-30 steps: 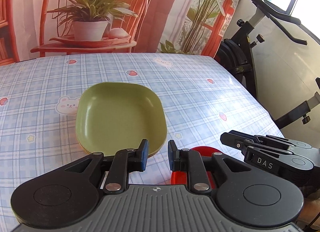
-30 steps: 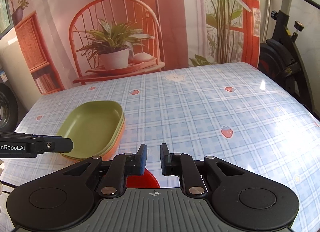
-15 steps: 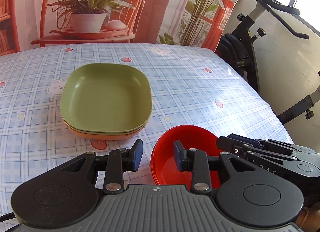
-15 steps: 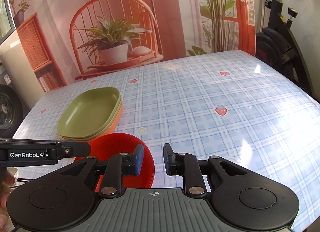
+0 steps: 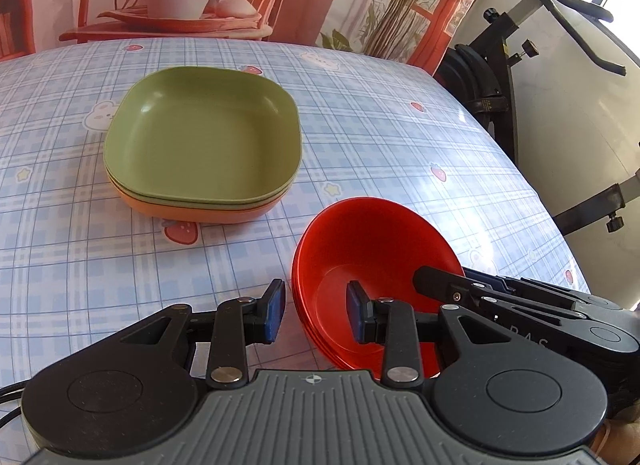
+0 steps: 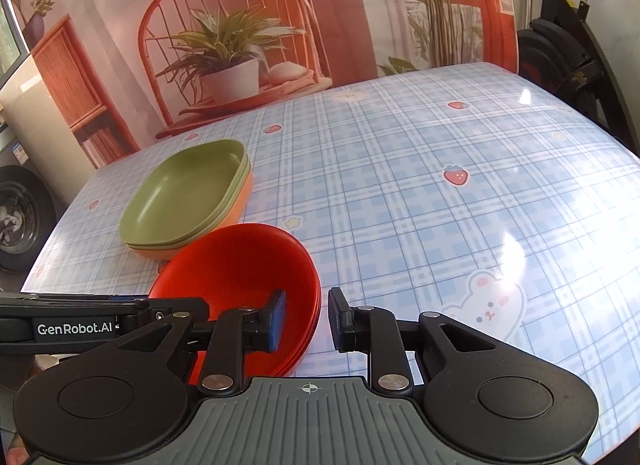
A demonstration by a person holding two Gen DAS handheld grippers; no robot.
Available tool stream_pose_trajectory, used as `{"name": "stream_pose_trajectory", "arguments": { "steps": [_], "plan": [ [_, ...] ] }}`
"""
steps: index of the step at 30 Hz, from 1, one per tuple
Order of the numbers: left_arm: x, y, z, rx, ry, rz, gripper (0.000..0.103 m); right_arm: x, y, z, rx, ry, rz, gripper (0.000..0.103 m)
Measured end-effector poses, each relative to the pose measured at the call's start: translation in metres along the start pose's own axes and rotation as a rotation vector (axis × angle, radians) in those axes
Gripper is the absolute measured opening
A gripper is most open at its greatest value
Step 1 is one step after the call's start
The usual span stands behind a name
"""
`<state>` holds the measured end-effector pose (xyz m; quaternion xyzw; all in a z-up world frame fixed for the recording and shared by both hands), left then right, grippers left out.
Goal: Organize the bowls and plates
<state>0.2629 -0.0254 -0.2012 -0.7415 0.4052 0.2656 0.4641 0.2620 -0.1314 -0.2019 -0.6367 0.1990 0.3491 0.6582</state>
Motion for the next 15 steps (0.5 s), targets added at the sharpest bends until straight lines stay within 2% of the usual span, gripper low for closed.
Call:
{"name": "stream_pose_trajectory", "arguments": {
  "steps": [7, 10, 15],
  "plan": [
    [0.001, 0.005, 0.004, -0.027, 0.018, 0.026, 0.033, -0.004, 0.003, -0.004, 0.033, -0.023, -0.002, 0.023],
    [-0.001, 0.008, 0.004, -0.032, 0.026, 0.030, 0.028, -0.008, 0.005, -0.008, 0.048, -0.028, 0.001, 0.023],
    [-0.002, 0.011, 0.007, -0.048, 0.029, 0.033, 0.026, -0.009, 0.013, -0.016, 0.126, -0.076, 0.027, 0.022]
  ]
}}
Point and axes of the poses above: each gripper's, at about its wrist camera, not at the fingertips, and x roughly the way its jaws point, z to its left, y to its underside, the point moved 3 cm from there along x, roughly the way its jaws point, and after that the axes turned 13 degrees about -x, right-handed, at the moved point
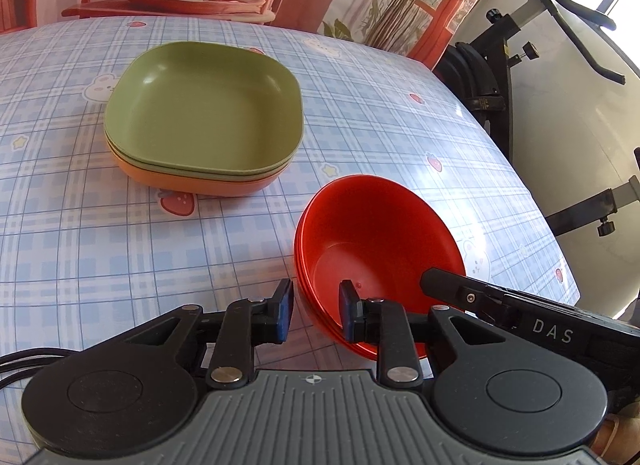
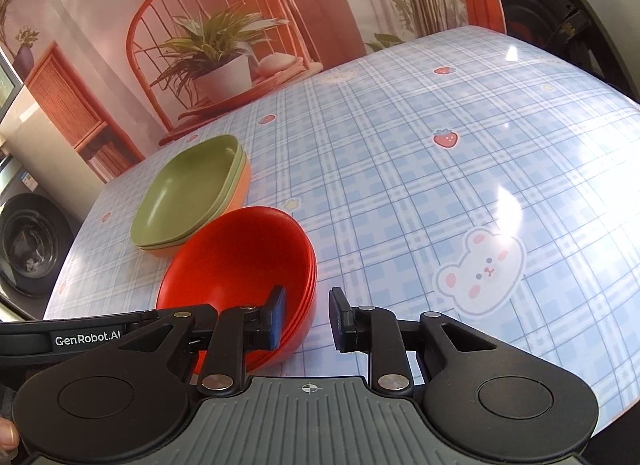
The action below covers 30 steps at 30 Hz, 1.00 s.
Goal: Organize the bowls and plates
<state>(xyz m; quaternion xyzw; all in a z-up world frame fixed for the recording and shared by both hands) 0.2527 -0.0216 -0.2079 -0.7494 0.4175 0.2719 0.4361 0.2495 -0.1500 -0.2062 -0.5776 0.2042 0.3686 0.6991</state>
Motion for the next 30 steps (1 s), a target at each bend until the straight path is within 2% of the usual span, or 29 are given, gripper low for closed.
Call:
{"name": "stream_pose_trajectory", "arguments": {
  "steps": [4, 8, 15, 20, 25, 30],
  "plan": [
    [-0.001, 0.000, 0.000, -0.004, 0.009, -0.003, 0.022, 0.000, 0.000, 0.004, -0.013, 0.002, 0.000, 0.021],
    [-0.003, 0.003, 0.001, -0.005, 0.010, -0.010, 0.022, 0.000, 0.000, 0.007, -0.022, -0.003, -0.005, 0.014],
    [-0.008, 0.004, 0.001, 0.028, -0.031, -0.034, 0.022, 0.002, -0.002, 0.014, -0.043, 0.004, -0.008, 0.013],
    [-0.017, -0.003, 0.001, 0.027, -0.013, -0.058, 0.022, 0.000, -0.008, 0.018, -0.042, 0.003, -0.018, 0.013],
    [-0.030, -0.019, 0.003, 0.013, 0.012, -0.096, 0.022, -0.005, -0.026, 0.025, -0.065, 0.004, -0.046, 0.013],
    [-0.048, -0.052, 0.007, -0.024, 0.040, -0.140, 0.022, -0.005, -0.057, 0.036, -0.088, -0.009, -0.091, 0.012]
  ]
}}
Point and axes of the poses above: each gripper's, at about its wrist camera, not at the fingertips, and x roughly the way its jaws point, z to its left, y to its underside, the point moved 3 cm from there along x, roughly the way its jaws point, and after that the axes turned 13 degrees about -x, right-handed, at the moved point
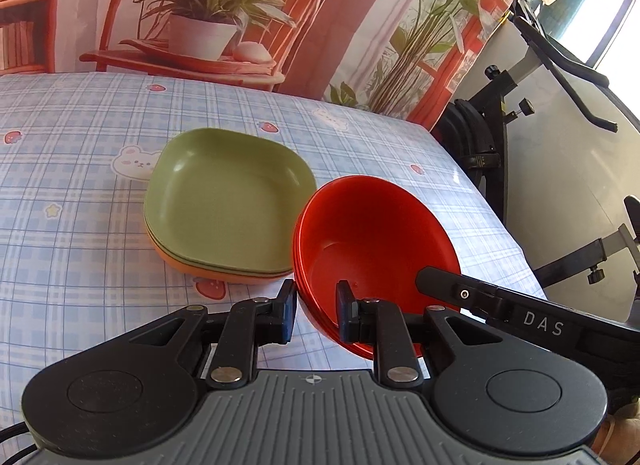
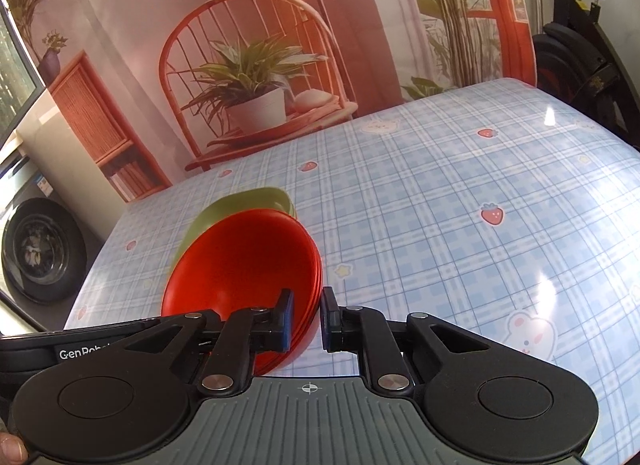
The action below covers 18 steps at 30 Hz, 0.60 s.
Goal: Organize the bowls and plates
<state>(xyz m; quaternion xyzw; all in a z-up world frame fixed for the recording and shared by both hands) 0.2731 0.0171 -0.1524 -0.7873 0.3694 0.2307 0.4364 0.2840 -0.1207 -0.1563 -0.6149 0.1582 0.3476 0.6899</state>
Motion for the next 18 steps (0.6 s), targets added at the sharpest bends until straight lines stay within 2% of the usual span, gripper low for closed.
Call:
{"name": "stream_pose_trajectory", "arguments": {
  "steps": [3, 5, 8, 12, 18],
  "plan": [
    [-0.010, -0.025, -0.003, 0.030, -0.003, -0.047, 0.022, 0.005, -0.023, 0.008, -0.017, -0.009, -0.044, 0.012],
    [-0.013, -0.042, -0.005, 0.092, -0.021, -0.065, 0.022, 0.011, -0.038, 0.013, -0.014, -0.018, -0.063, 0.012],
    [-0.014, -0.066, 0.005, 0.066, -0.006, -0.098, 0.022, 0.026, -0.056, 0.022, -0.029, -0.041, -0.081, 0.013],
    [-0.011, -0.082, 0.018, 0.031, -0.005, -0.102, 0.021, 0.055, -0.066, 0.035, -0.095, -0.053, -0.035, 0.014],
    [0.011, -0.078, 0.030, 0.042, -0.041, -0.052, 0.021, 0.087, -0.064, 0.033, -0.074, -0.040, 0.040, 0.013]
  ]
}}
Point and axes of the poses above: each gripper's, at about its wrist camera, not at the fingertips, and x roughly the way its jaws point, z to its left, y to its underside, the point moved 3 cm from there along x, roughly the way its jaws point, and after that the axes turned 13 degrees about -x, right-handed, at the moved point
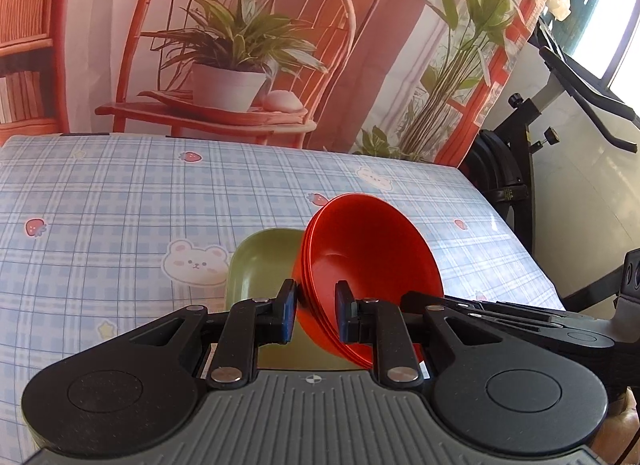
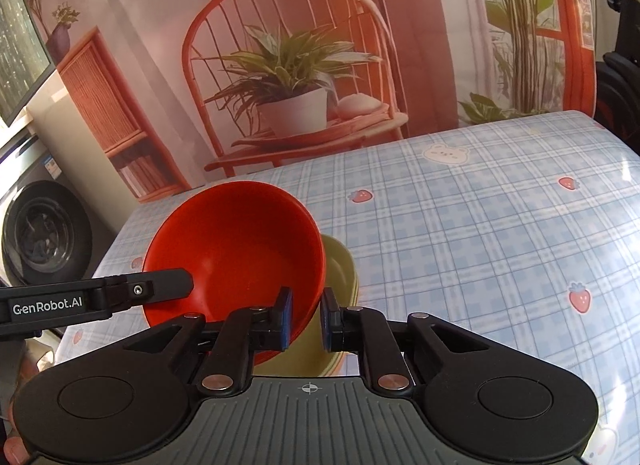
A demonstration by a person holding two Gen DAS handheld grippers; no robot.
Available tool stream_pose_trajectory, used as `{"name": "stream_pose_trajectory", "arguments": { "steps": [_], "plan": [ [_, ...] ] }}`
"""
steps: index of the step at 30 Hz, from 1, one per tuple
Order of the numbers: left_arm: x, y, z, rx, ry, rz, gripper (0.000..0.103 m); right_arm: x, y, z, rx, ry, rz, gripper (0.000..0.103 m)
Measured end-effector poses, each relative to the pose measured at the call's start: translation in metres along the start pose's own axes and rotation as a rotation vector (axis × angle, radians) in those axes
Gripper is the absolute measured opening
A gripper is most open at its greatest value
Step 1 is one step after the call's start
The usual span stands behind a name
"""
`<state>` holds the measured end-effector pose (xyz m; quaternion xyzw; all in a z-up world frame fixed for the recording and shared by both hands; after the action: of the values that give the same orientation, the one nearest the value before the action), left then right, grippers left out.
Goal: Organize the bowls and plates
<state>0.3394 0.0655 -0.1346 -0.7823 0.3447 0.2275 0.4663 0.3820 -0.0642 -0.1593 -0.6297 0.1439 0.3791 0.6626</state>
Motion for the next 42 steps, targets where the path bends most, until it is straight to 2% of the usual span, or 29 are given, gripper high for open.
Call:
{"name": "stream_pose_trajectory", "arguments": {
  "steps": [10, 20, 27, 29, 30, 34, 42],
  "plan": [
    [0.019, 0.015, 0.018, -0.015, -0.033, 0.062, 0.021, 0.019, 0.015, -0.003, -0.004, -0.016, 0.067, 0.013],
    [0.021, 0.020, 0.022, -0.009, -0.060, 0.072, 0.021, 0.023, 0.018, 0.002, -0.022, -0.027, 0.059, 0.013],
    [0.018, 0.021, 0.016, 0.006, -0.085, 0.078, 0.023, 0.017, 0.020, -0.003, 0.021, -0.036, 0.051, 0.015],
    [0.015, 0.020, 0.014, 0.024, -0.109, 0.063, 0.037, 0.011, 0.020, -0.003, 0.013, -0.016, 0.039, 0.021],
    [0.012, 0.020, 0.013, 0.028, -0.116, 0.055, 0.039, 0.008, 0.020, -0.004, 0.007, -0.008, 0.033, 0.021],
    [0.003, 0.016, 0.009, 0.038, -0.144, 0.028, 0.041, -0.002, 0.021, -0.010, 0.031, -0.006, 0.018, 0.024],
    [-0.024, 0.018, -0.002, 0.078, -0.172, -0.053, 0.064, -0.024, 0.022, -0.015, 0.011, 0.052, -0.021, 0.032]
  ]
}}
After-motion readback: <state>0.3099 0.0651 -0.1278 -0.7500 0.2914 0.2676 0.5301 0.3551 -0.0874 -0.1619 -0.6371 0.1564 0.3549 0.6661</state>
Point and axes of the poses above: each gripper's, at about its wrist camera, not at the fingertips, and x roughly the way its jaws point, z to its left, y to its underside, the point moved 3 cm from there along x, roughly the way its jaws point, and after that the axes turned 13 degrees about -x, right-handed, at the moved point
